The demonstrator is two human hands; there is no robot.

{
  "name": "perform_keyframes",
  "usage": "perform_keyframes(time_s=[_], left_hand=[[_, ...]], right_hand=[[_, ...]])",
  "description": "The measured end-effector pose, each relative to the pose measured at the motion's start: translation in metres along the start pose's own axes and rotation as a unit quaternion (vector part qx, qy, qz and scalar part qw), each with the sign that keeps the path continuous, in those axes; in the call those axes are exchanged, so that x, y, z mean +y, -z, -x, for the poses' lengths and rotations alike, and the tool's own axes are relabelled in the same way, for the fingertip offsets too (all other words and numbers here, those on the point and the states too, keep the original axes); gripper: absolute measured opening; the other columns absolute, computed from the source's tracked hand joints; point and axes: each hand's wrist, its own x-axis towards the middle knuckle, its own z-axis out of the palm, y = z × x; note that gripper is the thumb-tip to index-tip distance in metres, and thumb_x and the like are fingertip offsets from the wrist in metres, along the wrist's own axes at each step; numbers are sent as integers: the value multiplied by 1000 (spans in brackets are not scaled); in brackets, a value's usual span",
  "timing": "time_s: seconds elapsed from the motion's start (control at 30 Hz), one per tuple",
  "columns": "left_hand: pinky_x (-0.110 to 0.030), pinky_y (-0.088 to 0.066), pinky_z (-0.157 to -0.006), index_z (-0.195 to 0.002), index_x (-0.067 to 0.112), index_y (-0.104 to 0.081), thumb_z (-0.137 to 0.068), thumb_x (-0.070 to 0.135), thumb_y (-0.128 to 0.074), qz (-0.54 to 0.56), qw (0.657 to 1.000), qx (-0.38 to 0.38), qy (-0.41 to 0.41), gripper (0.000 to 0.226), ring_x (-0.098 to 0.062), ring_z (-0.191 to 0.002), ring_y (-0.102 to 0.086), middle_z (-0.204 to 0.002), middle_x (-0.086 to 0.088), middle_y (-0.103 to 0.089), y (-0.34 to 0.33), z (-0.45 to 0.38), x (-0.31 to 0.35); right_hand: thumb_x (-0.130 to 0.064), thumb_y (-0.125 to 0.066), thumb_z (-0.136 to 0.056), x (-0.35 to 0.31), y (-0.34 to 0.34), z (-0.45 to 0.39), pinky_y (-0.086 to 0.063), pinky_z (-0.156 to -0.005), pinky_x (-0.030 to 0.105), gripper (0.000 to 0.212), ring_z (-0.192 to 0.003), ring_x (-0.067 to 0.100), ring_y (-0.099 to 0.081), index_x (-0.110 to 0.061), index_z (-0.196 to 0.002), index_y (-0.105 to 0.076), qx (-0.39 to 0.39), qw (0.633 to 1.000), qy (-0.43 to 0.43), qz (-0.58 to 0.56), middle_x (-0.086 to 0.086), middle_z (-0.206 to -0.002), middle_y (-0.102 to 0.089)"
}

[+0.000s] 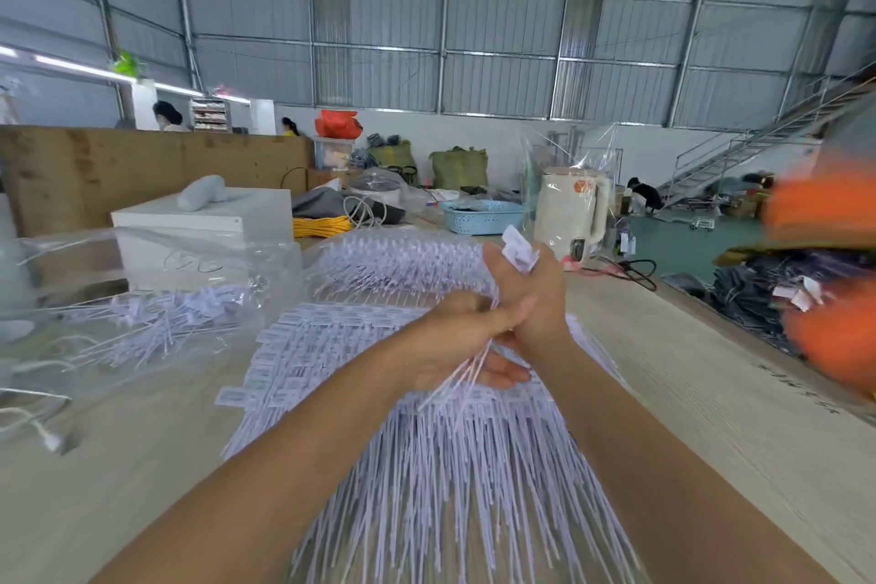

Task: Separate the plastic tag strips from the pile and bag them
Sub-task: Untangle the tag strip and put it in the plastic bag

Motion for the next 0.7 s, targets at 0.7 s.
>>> perform_keyframes(time_s=[0.7], left_hand=[[-17,-36,-40,-72,10,-72,-91,15,-59,-282,884,364,79,23,-12,-42,-43,-56,0,-55,188,149,-28]], right_hand=[[-25,-72,-82,3,-178,81,-54,-64,30,54,-87,24,-65,-12,-126,-45,-356,933,45,13,3,-108,-59]])
